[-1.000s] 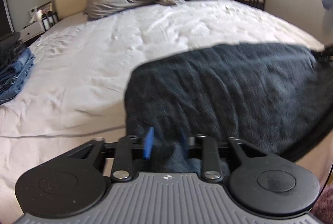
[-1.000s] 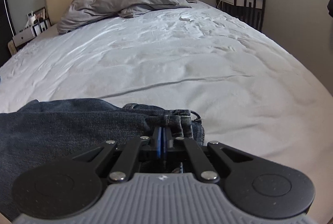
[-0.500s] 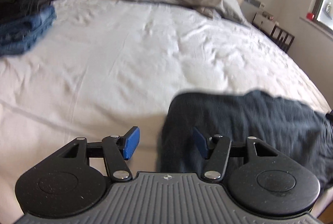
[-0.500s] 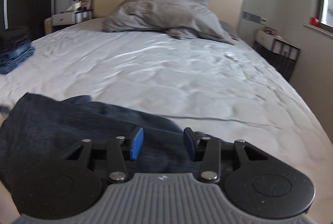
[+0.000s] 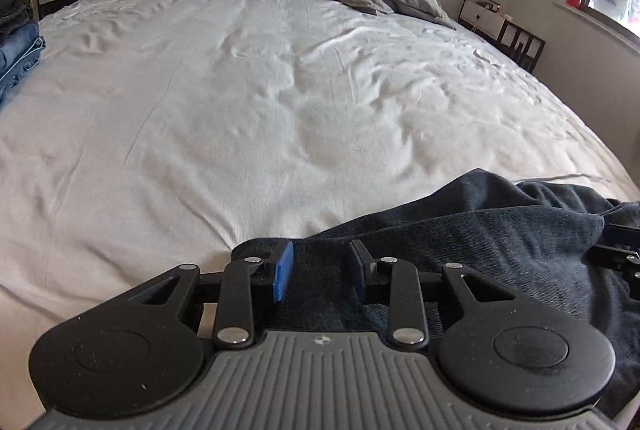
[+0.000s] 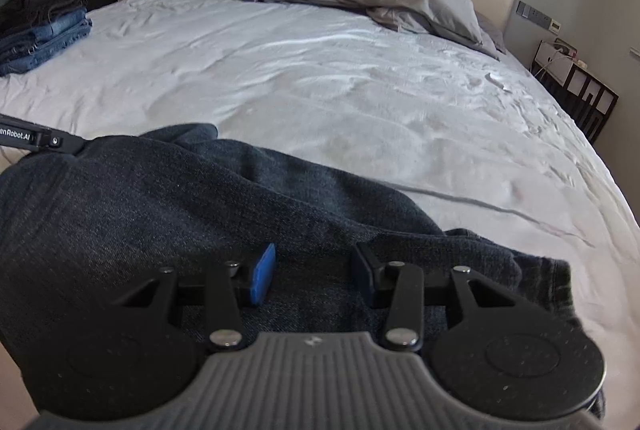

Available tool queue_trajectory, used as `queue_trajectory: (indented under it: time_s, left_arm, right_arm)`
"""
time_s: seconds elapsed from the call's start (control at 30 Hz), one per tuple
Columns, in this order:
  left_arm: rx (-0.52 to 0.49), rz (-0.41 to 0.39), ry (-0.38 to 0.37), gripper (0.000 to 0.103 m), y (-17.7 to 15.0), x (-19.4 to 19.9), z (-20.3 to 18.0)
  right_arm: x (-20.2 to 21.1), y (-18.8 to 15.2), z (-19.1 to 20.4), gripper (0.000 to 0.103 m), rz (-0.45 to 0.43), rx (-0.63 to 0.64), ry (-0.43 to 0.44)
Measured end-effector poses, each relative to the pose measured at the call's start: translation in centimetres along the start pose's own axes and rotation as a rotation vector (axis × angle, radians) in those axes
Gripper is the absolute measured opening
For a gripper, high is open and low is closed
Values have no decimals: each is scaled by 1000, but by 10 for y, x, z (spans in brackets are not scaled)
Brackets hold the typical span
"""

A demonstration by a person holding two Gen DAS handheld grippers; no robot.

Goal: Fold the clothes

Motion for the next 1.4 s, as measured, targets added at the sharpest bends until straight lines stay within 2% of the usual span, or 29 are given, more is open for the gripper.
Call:
queue_trajectory:
  time_s: [0.13, 0.23, 0.27, 0.3, 0.37, 0.47, 0.6, 0.8, 1.03, 1.13, 1.2, 1.3, 1.33, 1.4]
  left_arm:
    - [-14, 8, 9, 29, 4, 4, -1]
    - [6, -40, 10, 31, 3, 30, 5]
    - [20, -52, 22, 44, -1, 38, 10]
    - [35, -65, 34, 52, -4, 46, 15]
    - [66, -77, 56, 56, -11, 59, 24]
    - [131, -32, 68, 57, -21, 69, 40]
    - [284, 53, 7, 58, -37, 70, 62]
    - [372, 135, -70, 57, -51, 62, 70]
    - [412, 174, -166, 56, -54, 44, 71]
    - [392, 183, -226, 52, -50, 33, 65]
    - [373, 192, -233, 50, -48, 28, 56]
    - [377, 192, -253, 38, -47, 26, 59]
    - [389, 185, -255, 32, -48, 27, 61]
    - [387, 162, -241, 24, -49, 32, 60]
  right_arm:
    - [-7, 3, 6, 47, 24, 14, -34]
    - [0, 4, 8, 47, 18, 6, -54]
    - [3, 3, 11, 48, 12, 15, -74]
    - [7, 3, 15, 49, 8, 17, -92]
    - [15, 1, 23, 50, 4, -28, -97]
    - [26, -1, 38, 52, -20, -98, -62]
    - [38, -3, 59, 56, -43, -148, -6]
    - [41, -8, 82, 60, -22, -172, 52]
    - [33, -15, 83, 61, 9, -188, 73]
    - [32, -14, 83, 63, 12, -185, 70]
    - [31, -14, 84, 63, 11, -181, 71]
    - [29, -14, 82, 64, 9, -179, 78]
    - [29, -14, 82, 64, 10, -178, 80]
    - [29, -13, 82, 64, 13, -177, 79]
Point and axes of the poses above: each gripper's, at about its wrist camera, not at the fingertips, and x roughly against the way its jaws point, z to its left, y to its top, the point moved 2 cm from there along -x, roughly the way its jaws point, and after that the axes turned 2 degrees about y, right-handed, at the moved point
